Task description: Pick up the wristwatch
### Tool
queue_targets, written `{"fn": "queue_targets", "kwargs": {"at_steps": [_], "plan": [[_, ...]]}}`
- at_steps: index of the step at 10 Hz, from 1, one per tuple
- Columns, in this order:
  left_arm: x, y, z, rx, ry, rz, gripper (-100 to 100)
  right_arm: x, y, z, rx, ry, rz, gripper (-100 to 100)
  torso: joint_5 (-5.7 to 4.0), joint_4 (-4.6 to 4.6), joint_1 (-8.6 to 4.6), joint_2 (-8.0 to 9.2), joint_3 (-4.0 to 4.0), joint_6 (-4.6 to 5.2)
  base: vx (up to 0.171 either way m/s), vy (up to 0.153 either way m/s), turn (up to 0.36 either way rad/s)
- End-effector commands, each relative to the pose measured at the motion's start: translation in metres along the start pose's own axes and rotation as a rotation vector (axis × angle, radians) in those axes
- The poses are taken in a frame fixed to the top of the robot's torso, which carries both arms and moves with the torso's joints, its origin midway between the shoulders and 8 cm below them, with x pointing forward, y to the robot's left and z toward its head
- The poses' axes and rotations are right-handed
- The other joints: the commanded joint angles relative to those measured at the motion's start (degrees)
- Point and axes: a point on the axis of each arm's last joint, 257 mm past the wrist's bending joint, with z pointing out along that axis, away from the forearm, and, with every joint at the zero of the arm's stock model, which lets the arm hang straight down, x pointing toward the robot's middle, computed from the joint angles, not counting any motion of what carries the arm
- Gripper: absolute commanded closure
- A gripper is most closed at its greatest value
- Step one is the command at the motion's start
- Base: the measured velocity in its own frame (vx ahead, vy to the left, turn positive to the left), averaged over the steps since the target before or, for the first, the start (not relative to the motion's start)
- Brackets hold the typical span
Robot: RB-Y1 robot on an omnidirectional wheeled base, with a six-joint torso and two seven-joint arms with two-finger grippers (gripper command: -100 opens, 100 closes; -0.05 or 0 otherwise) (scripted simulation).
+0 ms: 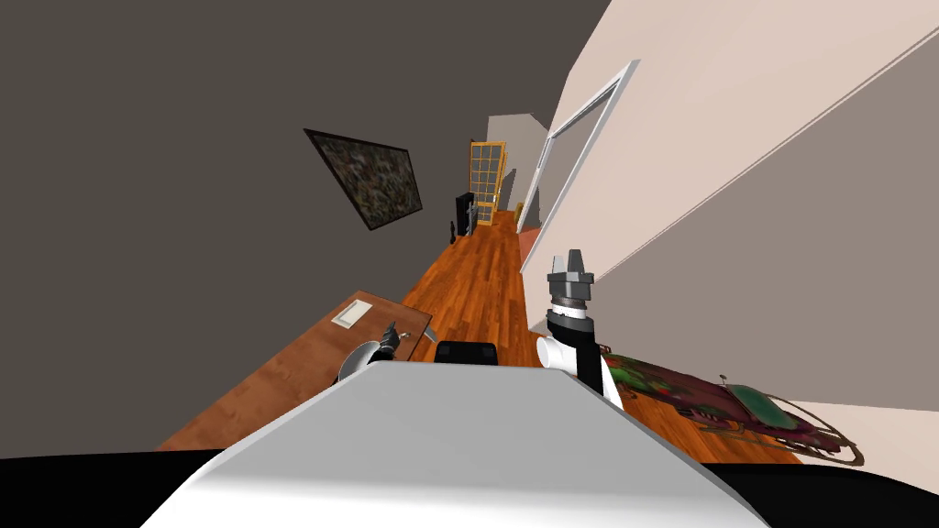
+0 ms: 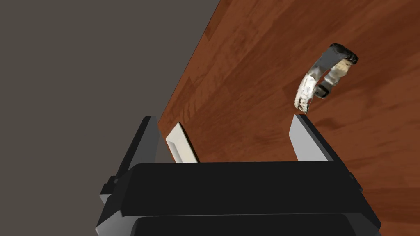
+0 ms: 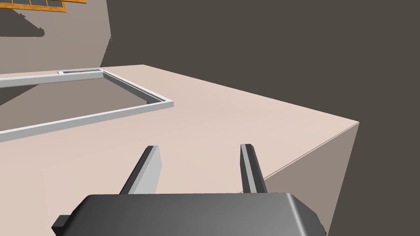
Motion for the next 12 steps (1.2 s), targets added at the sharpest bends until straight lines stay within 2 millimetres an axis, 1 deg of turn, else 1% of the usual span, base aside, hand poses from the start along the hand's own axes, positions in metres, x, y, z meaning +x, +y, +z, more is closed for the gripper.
{"fn": "queue_targets", "kwargs": {"at_steps": [1, 2, 3, 5, 6, 8, 10, 11, 12], "plan": [[-0.005, 0.021, -0.003, -0.045, -0.016, -0.010, -100, 0.000, 0.000, 0.000, 0.000, 0.000, 0.000, 0, 0.00, 0.00, 0.00, 0.00, 0.00, 0.00, 0.011, 0.026, -0.119], [-0.009, 0.034, -0.005, -0.073, -0.026, -0.015, -100, 0.000, 0.000, 0.000, 0.000, 0.000, 0.000, 0, 0.00, 0.00, 0.02, -0.02, -0.01, 0.00, 0.012, 0.038, -0.124], [-0.010, 0.037, -0.006, -0.079, -0.028, -0.015, -100, 0.000, 0.000, 0.000, 0.000, 0.000, 0.000, 0, 0.01, 0.00, 0.06, -0.02, -0.01, -0.01, 0.006, 0.033, -0.037], [-0.016, 0.061, -0.012, -0.131, -0.045, -0.021, -100, 0.000, 0.000, 0.000, 0.000, 0.000, 0.000, 0, 0.00, -0.01, 0.02, -0.03, -0.01, -0.01, 0.015, 0.025, -0.083], [-0.016, 0.062, -0.012, -0.132, -0.046, -0.021, -100, 0.000, 0.000, 0.000, 0.000, 0.000, 0.000, 0, 0.00, -0.01, 0.02, -0.05, -0.03, -0.01, 0.016, 0.020, -0.030], [-0.019, 0.082, -0.018, -0.175, -0.057, -0.024, -100, 0.000, 0.000, 0.000, 0.000, 0.000, 0.000, 0, -0.01, -0.01, -0.03, -0.07, -0.04, -0.01, 0.025, 0.017, -0.065], [-0.019, 0.098, -0.023, -0.210, -0.061, -0.024, -100, 0.000, 0.000, 0.000, 0.000, 0.000, 0.000, 0, 0.00, -0.03, -0.01, -0.15, -0.08, -0.01, 0.058, 0.017, -0.074], [-0.016, 0.106, -0.026, -0.228, -0.060, -0.025, -100, 0.000, 0.000, 0.000, 0.000, 0.000, 0.000, 0, -0.01, -0.04, -0.04, -0.22, -0.12, -0.01, 0.091, 0.009, -0.080], [-0.018, 0.101, -0.025, -0.217, -0.060, -0.025, -100, 0.000, 0.000, 0.000, 0.000, 0.000, 0.000, 0, -0.01, -0.06, -0.06, -0.31, -0.17, -0.01, 0.043, 0.005, -0.015]]}}
